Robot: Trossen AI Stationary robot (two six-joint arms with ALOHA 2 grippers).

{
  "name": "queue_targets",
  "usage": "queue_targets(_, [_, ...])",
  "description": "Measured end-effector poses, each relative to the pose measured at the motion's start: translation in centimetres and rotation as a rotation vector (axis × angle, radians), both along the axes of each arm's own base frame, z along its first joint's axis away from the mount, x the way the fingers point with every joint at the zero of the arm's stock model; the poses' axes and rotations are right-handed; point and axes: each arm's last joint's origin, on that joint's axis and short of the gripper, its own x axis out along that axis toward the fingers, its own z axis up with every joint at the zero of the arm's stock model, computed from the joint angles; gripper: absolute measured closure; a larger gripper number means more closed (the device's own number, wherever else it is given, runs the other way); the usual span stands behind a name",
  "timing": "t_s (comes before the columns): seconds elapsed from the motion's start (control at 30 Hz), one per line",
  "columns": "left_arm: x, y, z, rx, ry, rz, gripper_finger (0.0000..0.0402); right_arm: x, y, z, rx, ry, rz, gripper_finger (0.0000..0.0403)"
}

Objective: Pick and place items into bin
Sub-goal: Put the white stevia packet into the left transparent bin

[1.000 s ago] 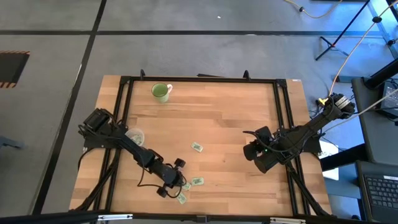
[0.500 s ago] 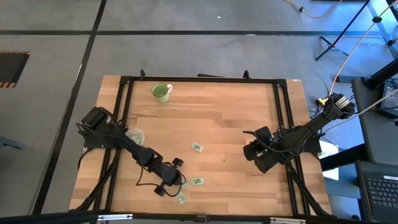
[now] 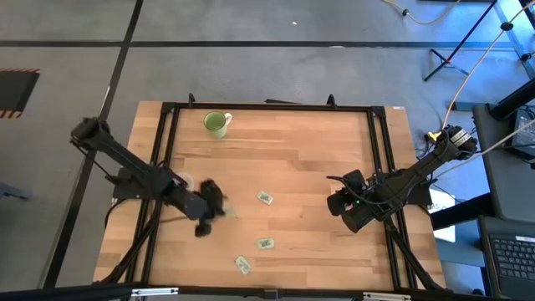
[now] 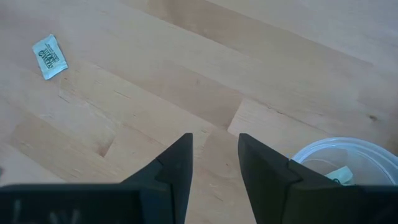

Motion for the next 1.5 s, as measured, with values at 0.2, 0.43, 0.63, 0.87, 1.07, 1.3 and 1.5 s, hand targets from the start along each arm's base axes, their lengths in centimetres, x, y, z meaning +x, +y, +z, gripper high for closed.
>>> queue_targets(0.2, [-4.6, 3.2, 0.4, 0.006, 0.168, 0.444, 0.0398, 0.0, 0.0, 0.0, -0.001, 0.002, 0.0, 0.0271])
queue_targets(0.43, [-7.6, 4.7, -0.3, 0.021, 0.452, 0.719, 0.0398, -0.1, 0.0, 0.0, -0.006, 0.007, 0.0, 0.0271])
queue_targets(0.63, [-7.7, 4.6, -0.6, 0.004, 0.502, 0.773, 0.0398, -0.1, -0.1, 0.0, -0.006, 0.008, 0.0, 0.0271])
queue_targets(0.87, [-7.5, 4.4, -1.8, 0.029, 0.537, 0.782, 0.0398, -0.1, -0.1, 0.0, -0.011, 0.013, 0.012, 0.0271])
queue_targets(1.07, [-7.3, 4.3, -2.1, 0.049, 0.549, 0.812, 0.0398, 0.0, 0.0, 0.0, -0.018, 0.02, 0.039, 0.0271])
queue_targets(1.3, [-7.0, 4.0, -2.6, 0.07, 0.616, 0.764, 0.0398, 0.0, 0.0, 0.0, -0.019, 0.02, 0.039, 0.0271])
queue_targets(1.5, [-6.5, 3.7, -3.1, 0.083, 0.628, 0.766, 0.0398, 0.0, 0.0, 0.0, -0.018, 0.02, 0.039, 0.0271])
